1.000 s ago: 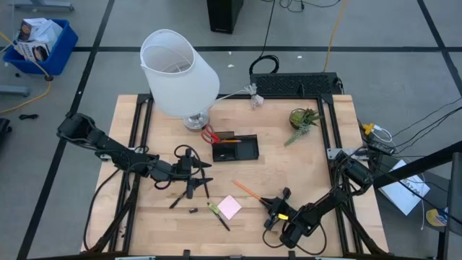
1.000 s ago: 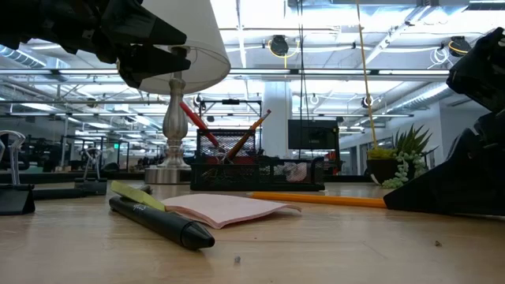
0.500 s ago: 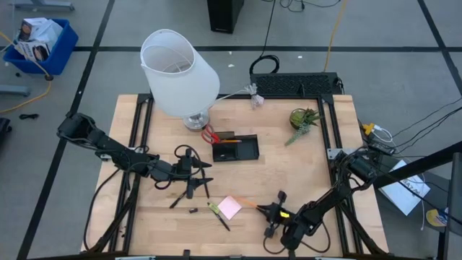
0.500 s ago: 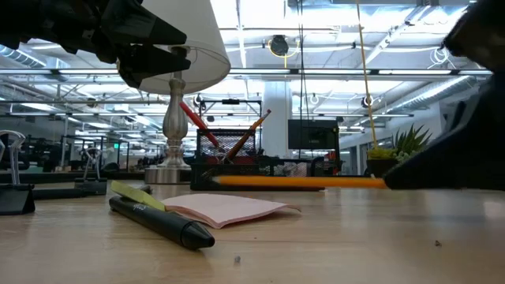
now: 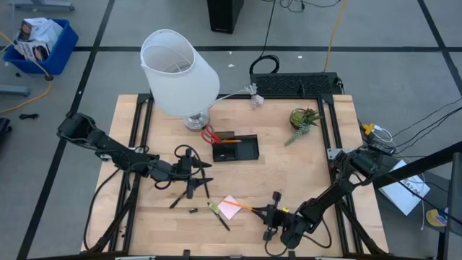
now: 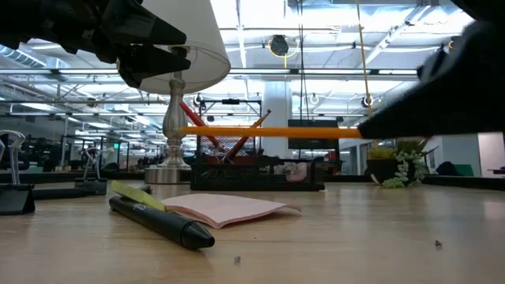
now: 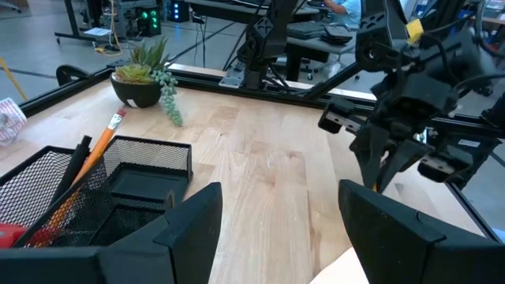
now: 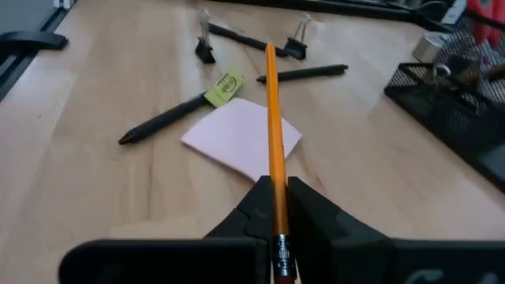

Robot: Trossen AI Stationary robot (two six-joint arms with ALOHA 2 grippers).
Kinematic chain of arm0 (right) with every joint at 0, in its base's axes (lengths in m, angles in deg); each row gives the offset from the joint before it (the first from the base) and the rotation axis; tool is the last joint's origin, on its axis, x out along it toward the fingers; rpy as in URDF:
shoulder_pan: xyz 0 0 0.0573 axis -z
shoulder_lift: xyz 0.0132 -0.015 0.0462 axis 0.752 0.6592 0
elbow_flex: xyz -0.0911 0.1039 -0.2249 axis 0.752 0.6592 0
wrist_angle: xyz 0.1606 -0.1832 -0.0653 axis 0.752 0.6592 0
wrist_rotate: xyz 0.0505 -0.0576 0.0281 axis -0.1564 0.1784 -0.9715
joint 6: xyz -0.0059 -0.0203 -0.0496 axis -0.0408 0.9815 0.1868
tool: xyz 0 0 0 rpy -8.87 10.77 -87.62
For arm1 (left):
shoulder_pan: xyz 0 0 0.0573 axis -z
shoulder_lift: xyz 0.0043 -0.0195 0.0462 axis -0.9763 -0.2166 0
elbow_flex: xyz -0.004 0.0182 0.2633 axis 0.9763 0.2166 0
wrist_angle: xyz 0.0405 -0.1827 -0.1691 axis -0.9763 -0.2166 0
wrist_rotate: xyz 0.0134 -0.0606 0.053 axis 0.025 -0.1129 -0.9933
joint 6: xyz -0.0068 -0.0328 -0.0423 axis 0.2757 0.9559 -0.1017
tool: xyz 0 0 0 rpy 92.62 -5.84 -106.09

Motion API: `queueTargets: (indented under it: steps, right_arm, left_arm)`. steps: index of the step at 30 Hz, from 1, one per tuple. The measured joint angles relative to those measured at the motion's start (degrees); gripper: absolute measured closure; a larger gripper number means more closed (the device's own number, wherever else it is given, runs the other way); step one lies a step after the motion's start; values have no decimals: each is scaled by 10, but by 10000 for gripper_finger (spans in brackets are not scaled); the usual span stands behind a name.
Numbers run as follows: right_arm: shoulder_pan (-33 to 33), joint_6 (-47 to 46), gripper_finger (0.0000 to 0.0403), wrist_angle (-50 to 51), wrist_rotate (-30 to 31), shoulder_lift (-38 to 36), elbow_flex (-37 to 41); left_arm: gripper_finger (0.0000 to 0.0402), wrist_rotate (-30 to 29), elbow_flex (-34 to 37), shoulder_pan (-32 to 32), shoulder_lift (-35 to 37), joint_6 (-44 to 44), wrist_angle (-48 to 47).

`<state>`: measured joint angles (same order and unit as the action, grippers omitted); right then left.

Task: Pick and place office supplies into organizer
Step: Put the yellow pencil into the top left compartment of the desk organizer

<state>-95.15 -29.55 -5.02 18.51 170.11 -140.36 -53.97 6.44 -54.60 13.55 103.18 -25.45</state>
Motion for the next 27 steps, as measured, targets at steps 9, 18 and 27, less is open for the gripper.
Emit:
queueTargets:
  steps: [9,18,27]
  right_arm:
    - [31,84,385,62,-90,-70,0]
    - [82,102,385,201,-184,-168,0]
    - [143,137,385,247,-324,-194,0]
  left_arm:
    - [146,0,0,0,0,0,0]
    - [146,0,0,0,0,84,6]
    - [146,34,0,0,0,198,21]
